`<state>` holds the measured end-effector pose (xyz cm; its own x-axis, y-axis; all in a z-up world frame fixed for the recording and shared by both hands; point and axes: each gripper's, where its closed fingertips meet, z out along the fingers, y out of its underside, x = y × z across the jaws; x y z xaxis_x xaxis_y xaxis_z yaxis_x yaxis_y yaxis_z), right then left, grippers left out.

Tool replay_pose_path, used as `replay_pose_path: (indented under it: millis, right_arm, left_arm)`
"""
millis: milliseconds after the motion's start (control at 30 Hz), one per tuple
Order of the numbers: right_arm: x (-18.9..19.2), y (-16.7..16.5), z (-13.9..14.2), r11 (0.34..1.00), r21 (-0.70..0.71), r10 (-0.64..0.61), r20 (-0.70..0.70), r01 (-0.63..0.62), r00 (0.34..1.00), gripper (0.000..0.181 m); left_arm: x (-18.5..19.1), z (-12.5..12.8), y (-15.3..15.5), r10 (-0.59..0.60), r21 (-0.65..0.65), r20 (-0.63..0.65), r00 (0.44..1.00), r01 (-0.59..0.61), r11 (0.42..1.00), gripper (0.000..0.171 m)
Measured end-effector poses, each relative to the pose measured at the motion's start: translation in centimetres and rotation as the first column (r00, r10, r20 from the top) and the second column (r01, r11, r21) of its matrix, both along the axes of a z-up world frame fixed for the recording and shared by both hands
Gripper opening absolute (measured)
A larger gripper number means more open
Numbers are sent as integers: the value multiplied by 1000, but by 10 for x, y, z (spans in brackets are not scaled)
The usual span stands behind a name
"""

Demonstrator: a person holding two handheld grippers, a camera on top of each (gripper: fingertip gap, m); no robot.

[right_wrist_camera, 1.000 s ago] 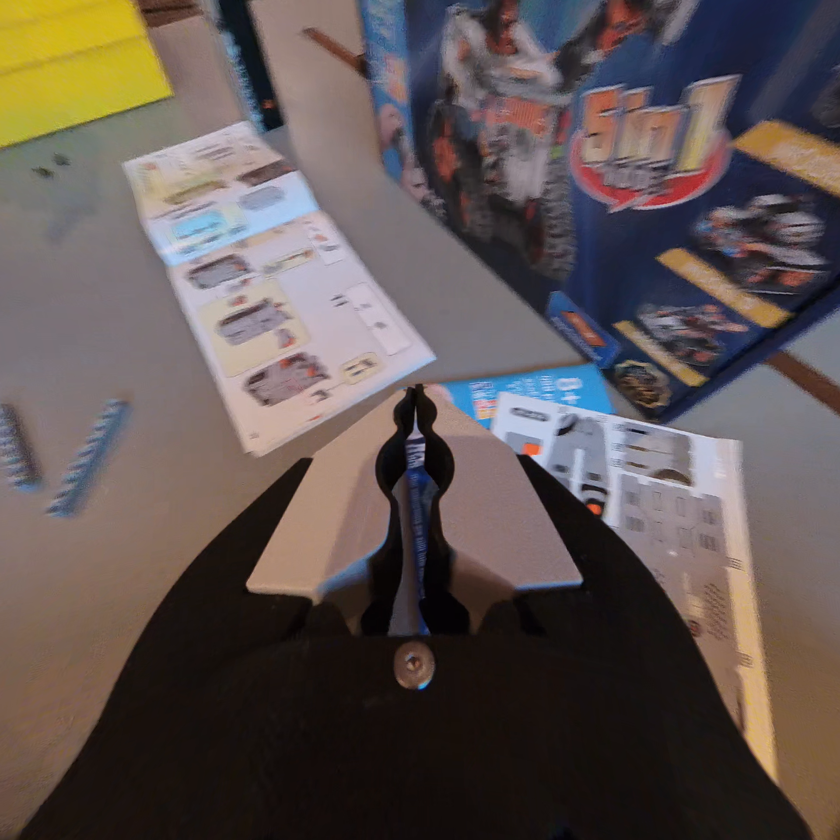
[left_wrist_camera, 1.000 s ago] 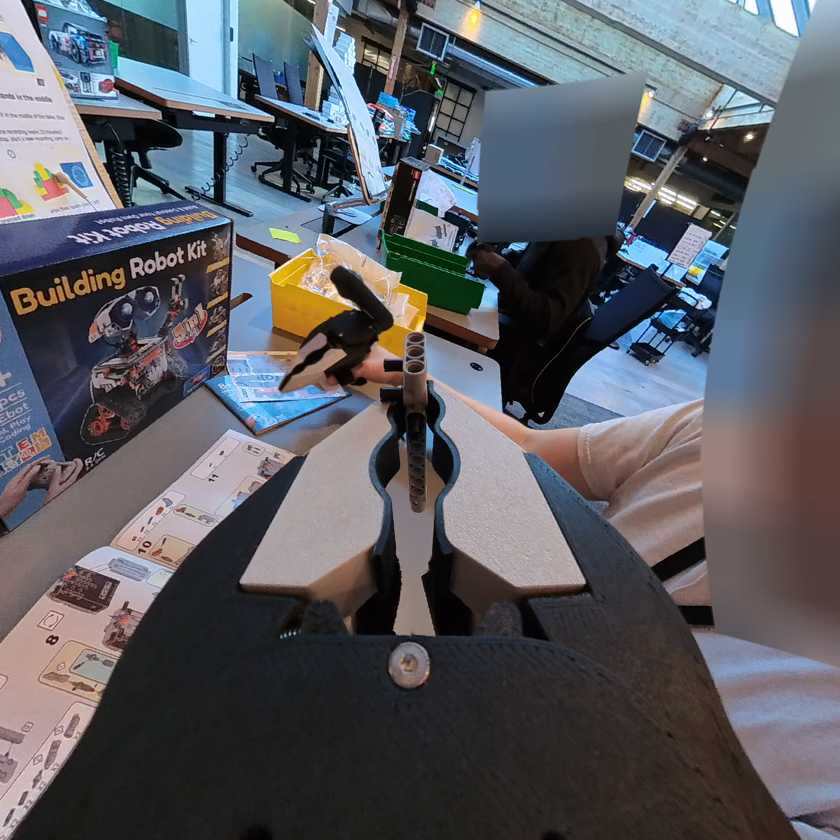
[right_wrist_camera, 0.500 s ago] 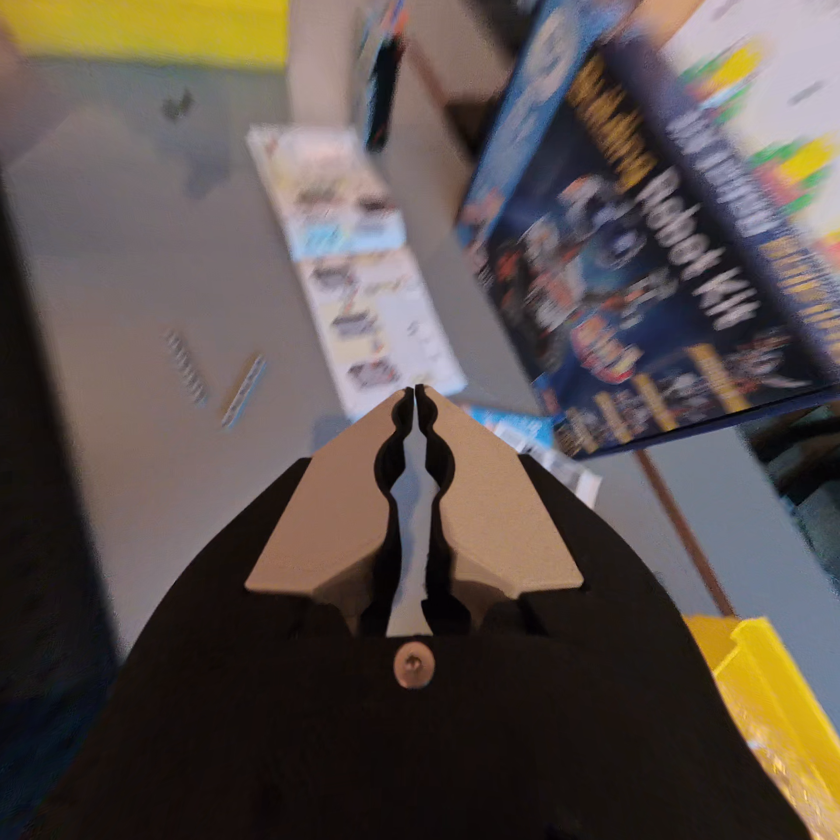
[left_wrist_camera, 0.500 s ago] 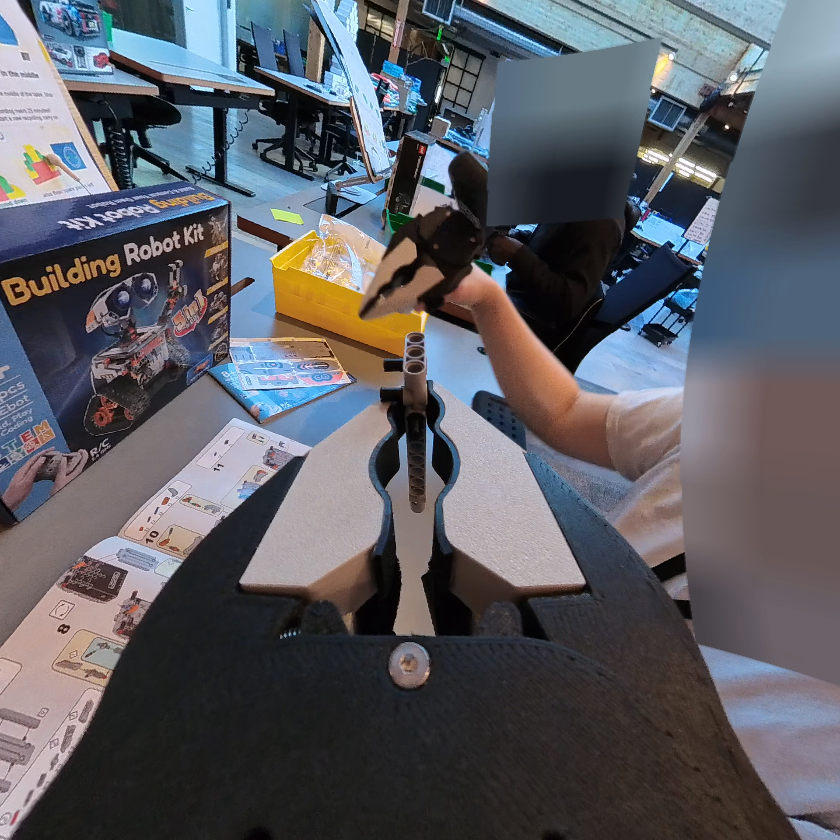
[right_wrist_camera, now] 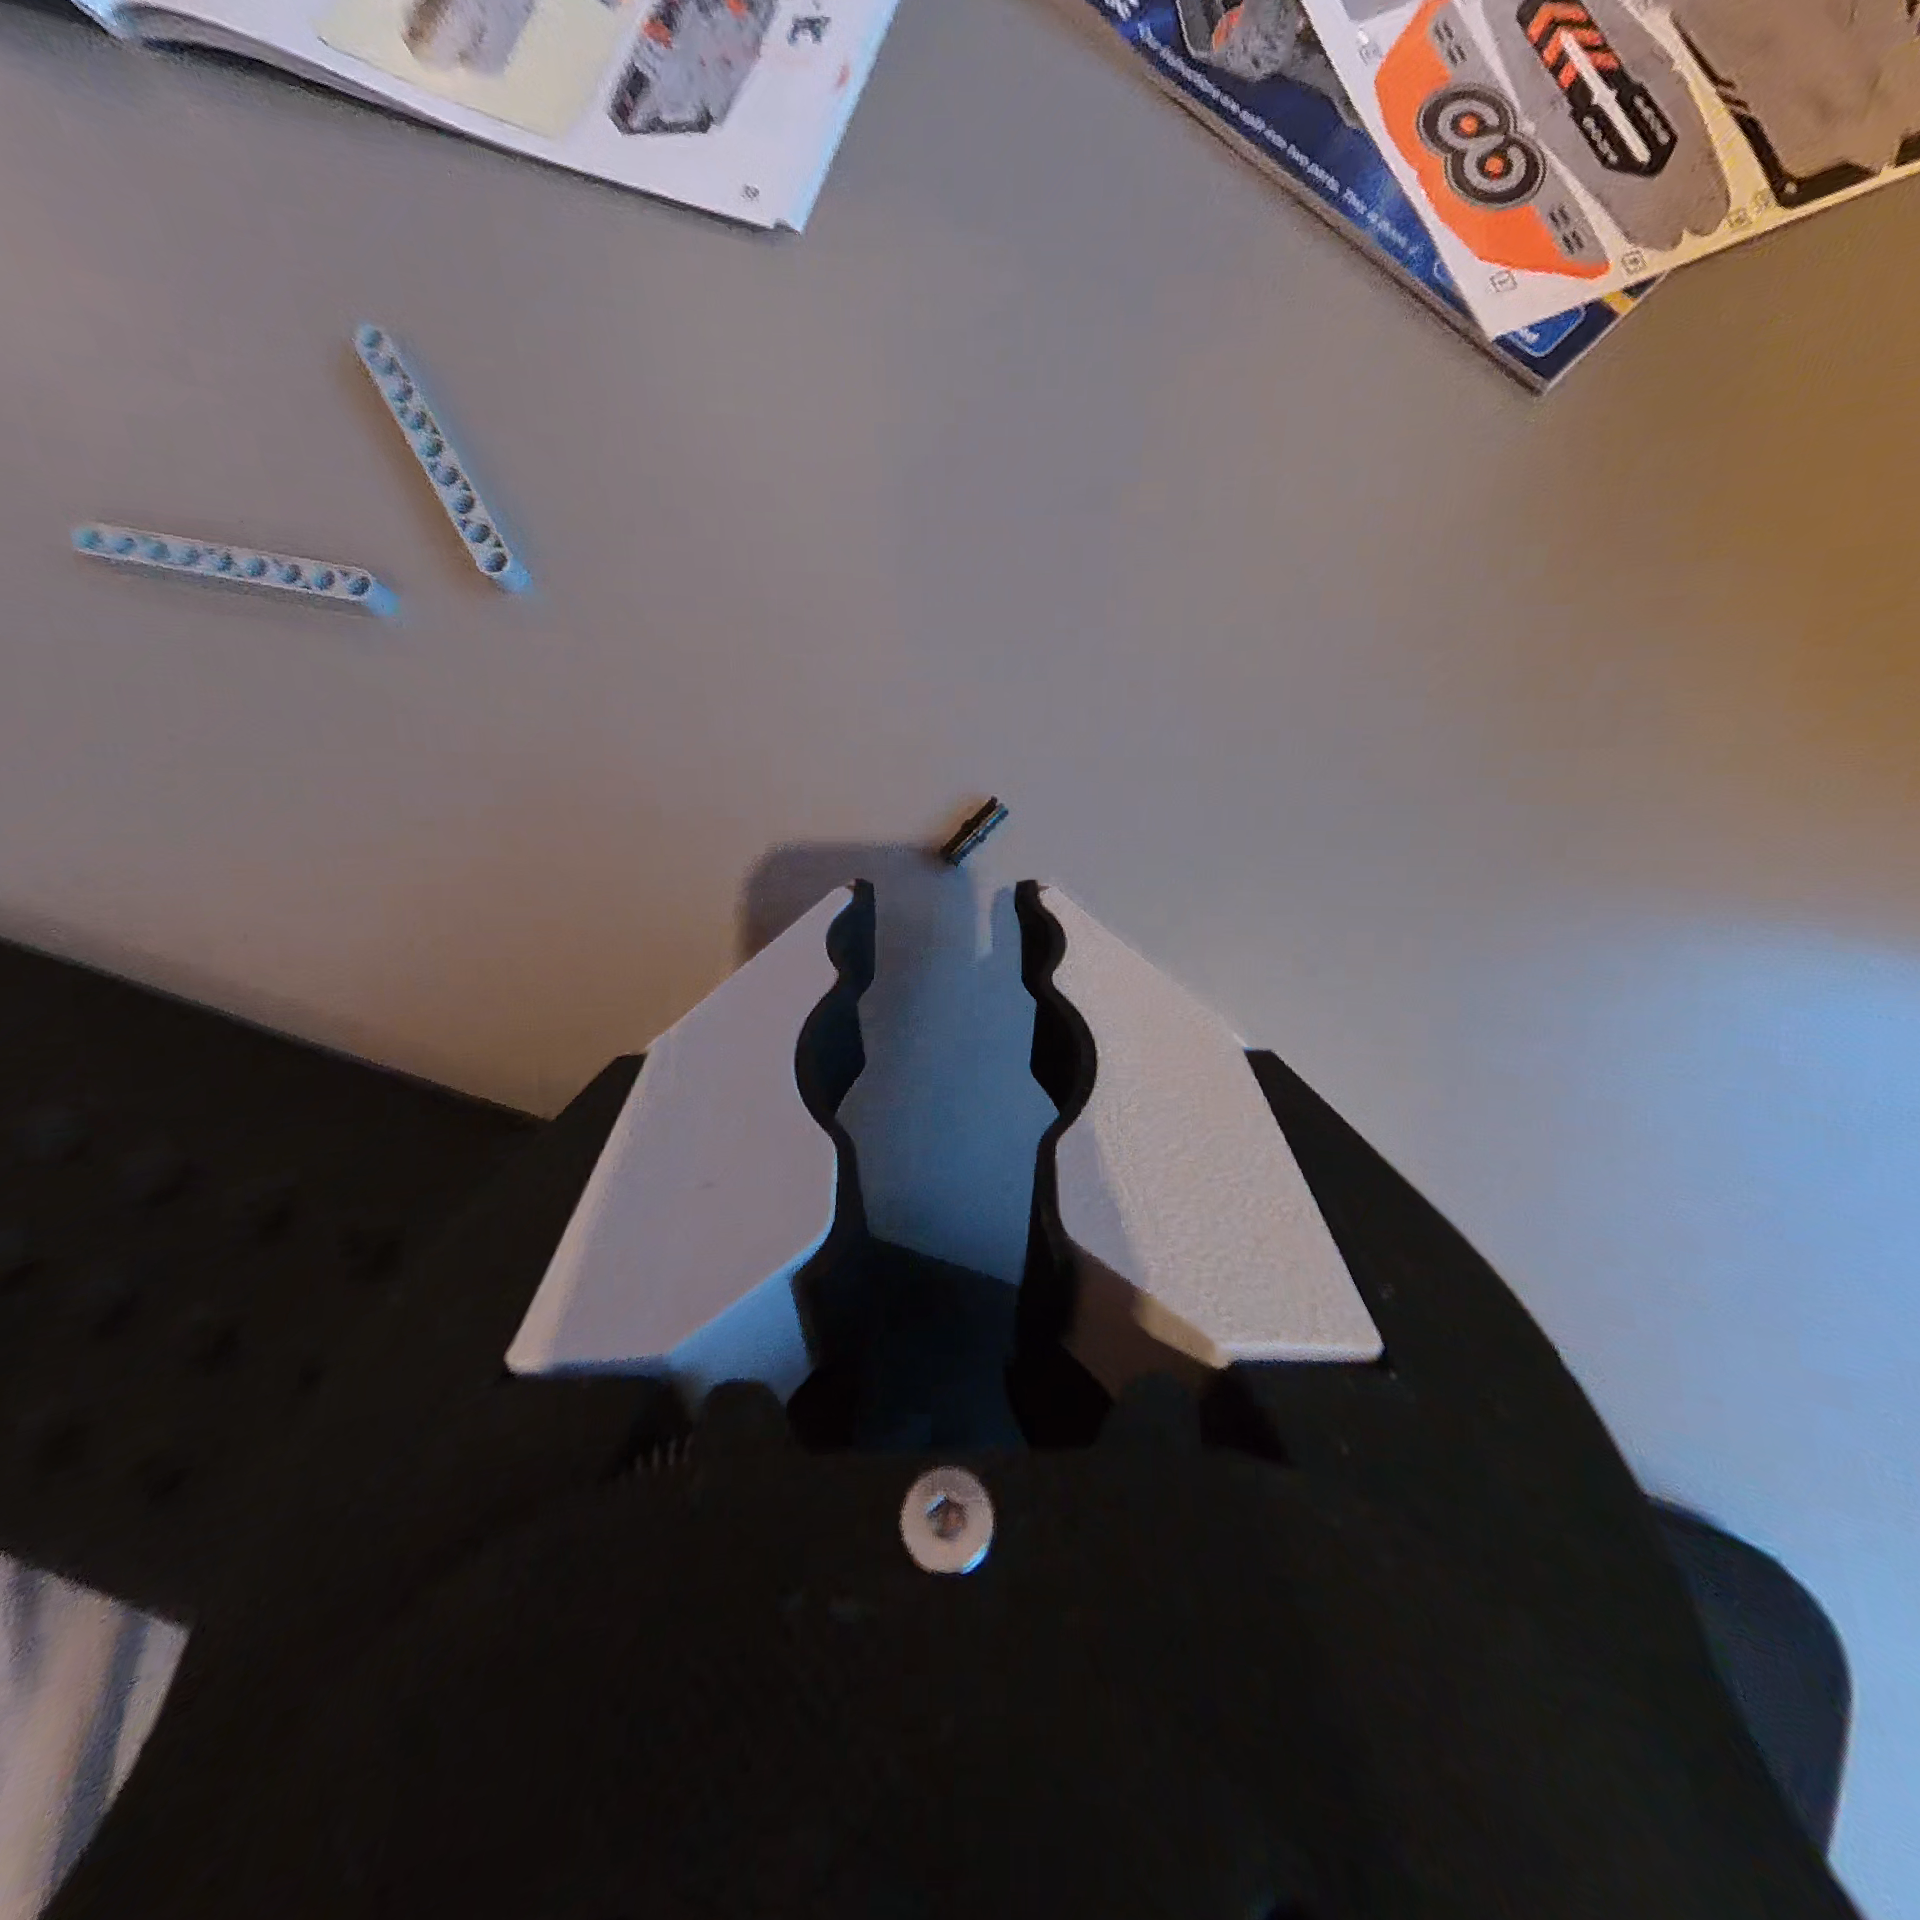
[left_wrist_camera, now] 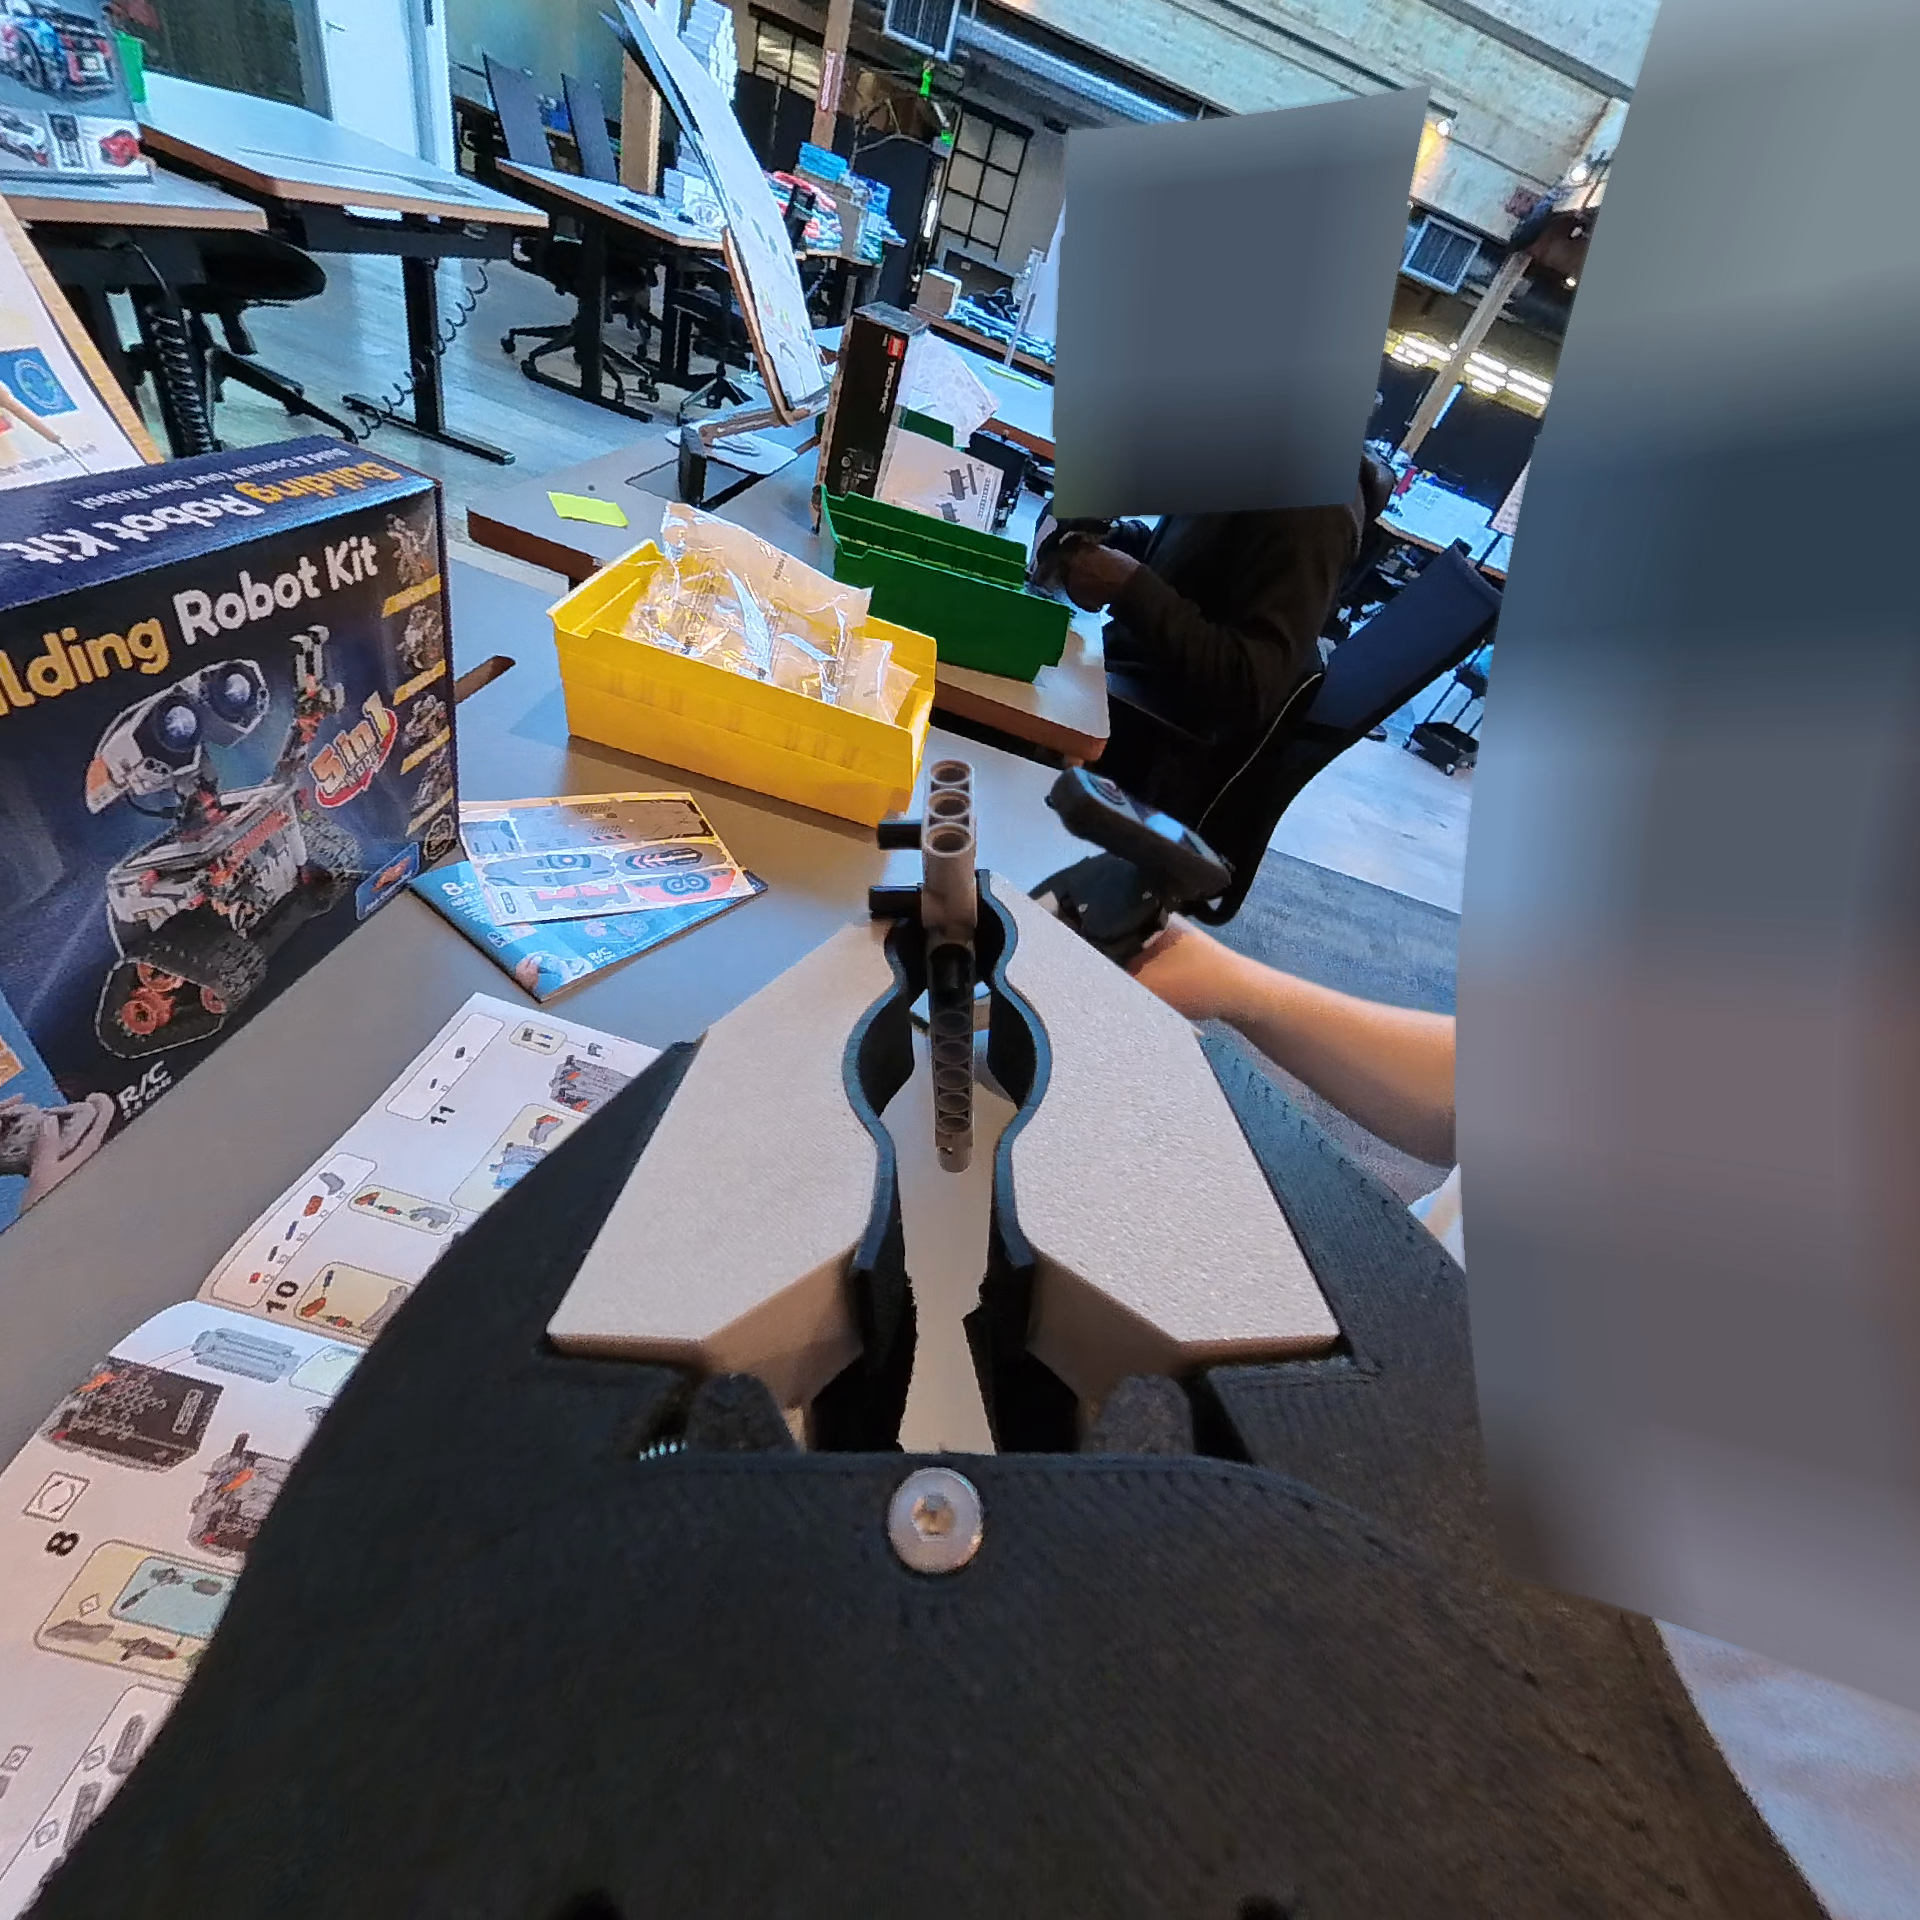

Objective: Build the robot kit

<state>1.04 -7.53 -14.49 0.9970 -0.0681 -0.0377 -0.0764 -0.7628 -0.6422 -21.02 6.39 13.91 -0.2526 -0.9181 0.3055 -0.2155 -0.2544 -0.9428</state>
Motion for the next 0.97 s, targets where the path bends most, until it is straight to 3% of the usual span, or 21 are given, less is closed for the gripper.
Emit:
replay_pose_path:
  millis: [400,533,700,867,967]
  right_arm:
    - [-2,16,-13,996,-9,-86,20,86,996,20]
    - [1,18,-13,996,3,-84,91,84,992,4]
    - [-3,20,-13,999,5,-34,67,33,997,17]
    - [-8,21,-14,993,-10,119,72,-118,990,0]
    - [-4,18,-13,979,-44,206,144,-201,968,8]
  left_arm:
    - [-15,10,-9,-7,39,37,999,6,999,4]
    - [-22,13,-6,-4,32,58,998,2,999,4]
    - [-27,14,-4,-7,26,70,997,5,1000,5]
    - [-32,16,-4,-11,26,85,996,8,1000,5]
    - [-34,16,-4,-7,28,86,996,5,1000,5]
